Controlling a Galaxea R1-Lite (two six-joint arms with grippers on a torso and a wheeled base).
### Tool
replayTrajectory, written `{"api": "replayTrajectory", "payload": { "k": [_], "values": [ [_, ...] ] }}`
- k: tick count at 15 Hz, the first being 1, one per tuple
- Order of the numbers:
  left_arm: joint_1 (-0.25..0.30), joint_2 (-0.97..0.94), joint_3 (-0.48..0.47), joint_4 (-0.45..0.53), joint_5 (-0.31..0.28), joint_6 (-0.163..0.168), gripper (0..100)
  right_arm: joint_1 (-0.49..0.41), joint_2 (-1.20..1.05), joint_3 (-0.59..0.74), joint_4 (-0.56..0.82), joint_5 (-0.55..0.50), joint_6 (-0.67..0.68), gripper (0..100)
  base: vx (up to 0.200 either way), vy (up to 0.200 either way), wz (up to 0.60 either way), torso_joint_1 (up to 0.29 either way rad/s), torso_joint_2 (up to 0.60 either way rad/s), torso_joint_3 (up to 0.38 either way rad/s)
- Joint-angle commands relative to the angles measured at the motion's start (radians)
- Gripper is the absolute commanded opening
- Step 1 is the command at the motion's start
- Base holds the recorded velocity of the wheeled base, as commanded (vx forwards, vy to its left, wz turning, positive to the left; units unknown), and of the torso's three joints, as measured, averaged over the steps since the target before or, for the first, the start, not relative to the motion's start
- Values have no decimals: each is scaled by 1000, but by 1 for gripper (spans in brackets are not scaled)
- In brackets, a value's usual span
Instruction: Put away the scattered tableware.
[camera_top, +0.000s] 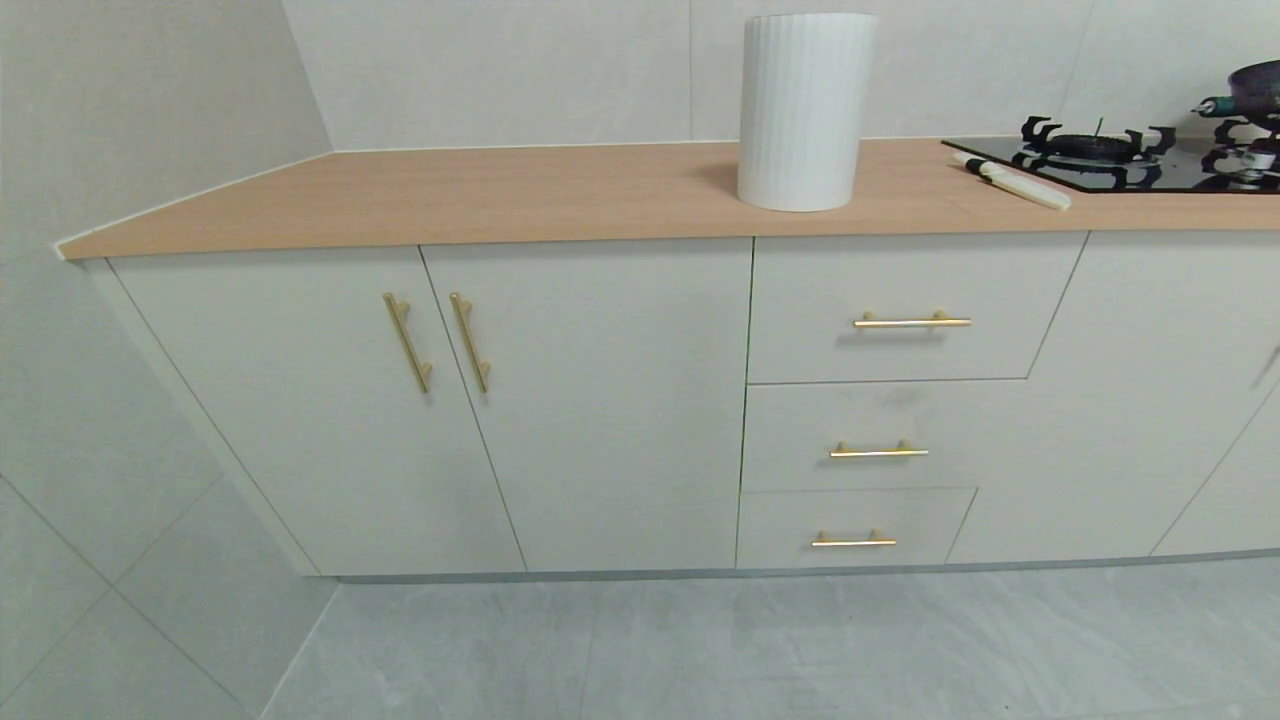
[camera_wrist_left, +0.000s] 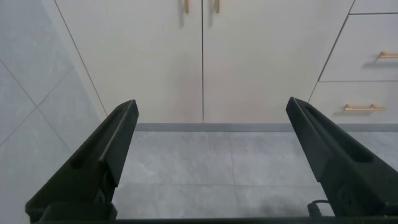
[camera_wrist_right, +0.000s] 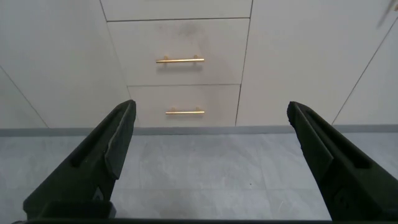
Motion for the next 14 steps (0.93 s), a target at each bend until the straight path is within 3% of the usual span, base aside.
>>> {"api": "replayTrajectory", "payload": {
  "k": [1,9,14],
  "values": [
    [0,0,0,0,1,0,100,0,3,3,3,1,-1,100,0,0,0,0,0,0],
    [0,0,0,0,-1,7,100,0,3,3,3,1,2,100,0,0,0,0,0,0],
    [0,0,0,0,-1,5,100,0,3,3,3,1,2,100,200,0,0,2,-1,0]
  ]
}}
